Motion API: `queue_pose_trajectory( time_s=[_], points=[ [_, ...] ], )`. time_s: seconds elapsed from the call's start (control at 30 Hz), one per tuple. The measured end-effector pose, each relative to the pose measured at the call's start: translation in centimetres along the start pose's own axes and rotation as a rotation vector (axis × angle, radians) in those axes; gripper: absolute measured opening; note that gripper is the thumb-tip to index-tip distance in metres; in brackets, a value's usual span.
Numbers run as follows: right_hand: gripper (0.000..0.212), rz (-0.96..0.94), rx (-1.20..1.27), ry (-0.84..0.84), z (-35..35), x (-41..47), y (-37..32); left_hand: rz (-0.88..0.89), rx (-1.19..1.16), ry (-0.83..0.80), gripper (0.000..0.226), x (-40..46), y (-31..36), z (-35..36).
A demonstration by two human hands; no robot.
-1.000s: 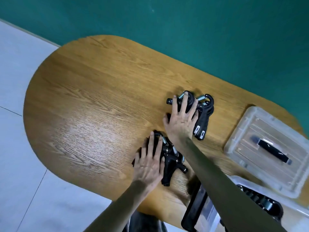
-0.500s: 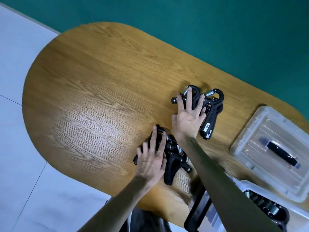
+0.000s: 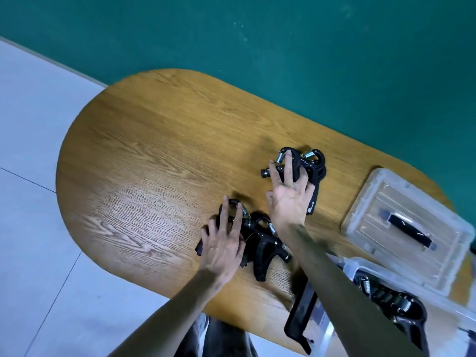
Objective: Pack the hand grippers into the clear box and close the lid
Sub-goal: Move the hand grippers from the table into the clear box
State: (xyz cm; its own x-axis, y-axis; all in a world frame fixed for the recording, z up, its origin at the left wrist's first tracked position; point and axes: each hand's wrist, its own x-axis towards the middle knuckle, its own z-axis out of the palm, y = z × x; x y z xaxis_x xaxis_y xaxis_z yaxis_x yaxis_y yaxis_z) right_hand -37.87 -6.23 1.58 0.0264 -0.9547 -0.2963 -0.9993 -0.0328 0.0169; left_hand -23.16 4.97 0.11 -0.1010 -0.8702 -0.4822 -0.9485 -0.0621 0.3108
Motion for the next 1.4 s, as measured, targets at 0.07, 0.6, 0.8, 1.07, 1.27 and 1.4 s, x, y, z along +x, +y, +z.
queue_pose_trajectory(
  time_s=[0.07,0.6,0.8,1.07,1.27,1.4],
  points=[
    [0.079,0.013,0.022,0.030,-1.2,-1.4,-0.4,-0.013,0.011,0.022,0.085,-0.6,0.3,-1.0],
    [0.082,0.136,0.179,0.257,-7.1,-17.7,-3.5,-0.027,0.156,0.175,0.081,-9.8,1.7,-8.3],
    [0.082,0.221,0.227,0.281,-8.2,-22.5,-3.4,0.039,0.150,0.213,0.080,-13.4,2.7,-9.3],
    [0.082,0.315,0.252,0.340,-8.4,-28.6,-0.3,0.163,0.171,0.276,0.079,-17.3,6.8,-8.3],
    [0.086,0.390,0.283,0.366,-7.1,-31.8,4.3,0.244,0.180,0.267,0.079,-18.8,11.3,-5.9],
    [0.084,0.445,0.307,0.369,-5.9,-33.5,8.3,0.286,0.210,0.259,0.079,-19.1,15.3,-3.7]
  ],
)
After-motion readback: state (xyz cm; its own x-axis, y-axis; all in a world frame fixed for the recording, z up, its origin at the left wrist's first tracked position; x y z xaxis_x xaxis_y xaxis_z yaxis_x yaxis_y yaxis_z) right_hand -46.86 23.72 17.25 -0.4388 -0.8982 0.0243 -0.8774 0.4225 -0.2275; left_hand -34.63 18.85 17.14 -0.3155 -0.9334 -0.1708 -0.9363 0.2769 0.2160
